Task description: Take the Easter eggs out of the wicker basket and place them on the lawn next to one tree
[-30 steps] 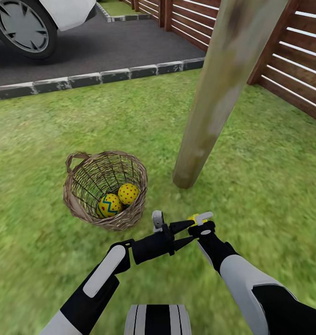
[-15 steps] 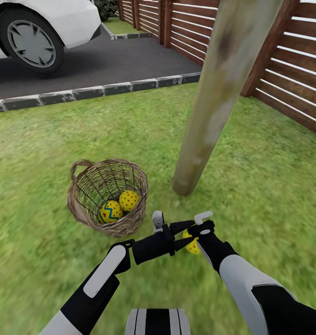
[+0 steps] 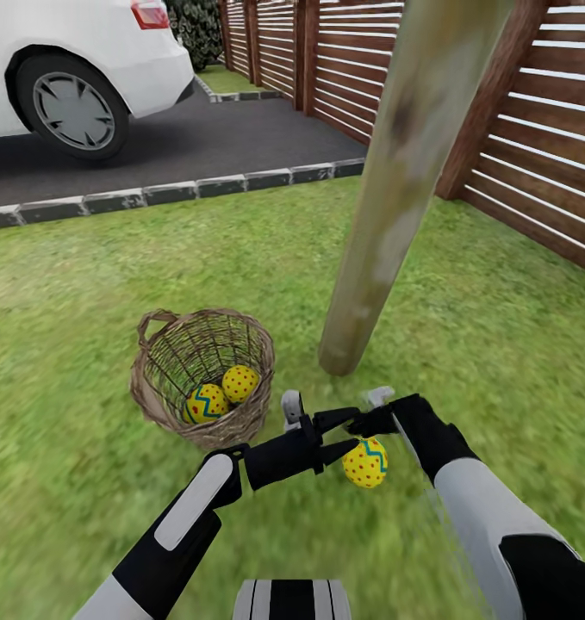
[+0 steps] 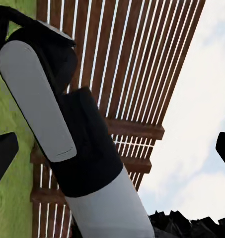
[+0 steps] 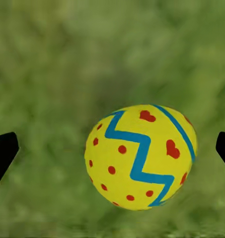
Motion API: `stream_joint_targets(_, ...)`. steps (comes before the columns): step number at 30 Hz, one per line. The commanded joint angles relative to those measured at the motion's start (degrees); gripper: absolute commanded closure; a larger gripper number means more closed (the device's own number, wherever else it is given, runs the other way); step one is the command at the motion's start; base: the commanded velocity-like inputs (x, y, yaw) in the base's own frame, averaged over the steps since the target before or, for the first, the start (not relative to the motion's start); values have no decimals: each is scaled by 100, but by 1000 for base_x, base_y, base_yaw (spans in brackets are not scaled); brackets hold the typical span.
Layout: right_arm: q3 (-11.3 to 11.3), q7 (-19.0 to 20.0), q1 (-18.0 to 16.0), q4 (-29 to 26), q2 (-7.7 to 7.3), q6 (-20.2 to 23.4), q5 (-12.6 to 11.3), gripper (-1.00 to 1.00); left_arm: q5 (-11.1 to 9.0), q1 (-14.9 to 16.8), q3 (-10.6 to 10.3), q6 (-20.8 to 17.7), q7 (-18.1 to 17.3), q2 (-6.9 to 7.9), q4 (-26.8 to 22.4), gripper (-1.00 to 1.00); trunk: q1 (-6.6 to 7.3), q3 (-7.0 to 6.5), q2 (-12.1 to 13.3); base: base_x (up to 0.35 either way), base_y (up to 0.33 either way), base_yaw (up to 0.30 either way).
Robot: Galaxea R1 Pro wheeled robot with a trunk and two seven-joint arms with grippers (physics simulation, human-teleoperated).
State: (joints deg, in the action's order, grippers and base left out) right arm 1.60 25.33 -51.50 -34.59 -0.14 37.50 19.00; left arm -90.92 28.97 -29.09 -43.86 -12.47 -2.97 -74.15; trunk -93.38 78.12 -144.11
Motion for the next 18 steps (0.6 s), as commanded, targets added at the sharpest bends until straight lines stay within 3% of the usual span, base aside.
stream_joint_targets(1,14,545,9,-62,-163,105,56,-100,4,3,0,-17,-19,-1,4,-100,3,-19,0,0,0,0)
stream_joint_targets(2,15,1419,19,-83,-546,166,66,-100,4,3,0,-17,-19,-1,7,-100,6,-41,2,0,0,0)
stream_joint_targets(4,17,2367,24,-111,-1019,181,61,-100,4,3,0,-17,-12,-1,26,-100,11,-85,4,0,0,0)
stream_joint_targets(5,16,2824,25,-121,-1191,179,71,-100,7,3,0,-17,-6,-1,30,-100,13,-108,6,0,0,0)
stream_joint_targets(6,16,3061,27,-124,-1268,179,83,-100,10,3,0,-17,-3,1,31,-100,16,-130,7,0,0,0)
stream_joint_targets(8,16,3290,26,-127,-1467,178,81,-100,12,3,0,-17,-1,6,32,-100,21,-174,10,0,0,0)
stream_joint_targets(10,13,3342,31,-125,-1561,161,57,-100,8,3,0,-19,-1,10,26,-100,26,-218,12,0,0,0)
stream_joint_targets(18,7,3352,35,-80,-1580,161,41,-100,4,3,6,-26,24,83,-32,-100,47,-396,23,0,0,0)
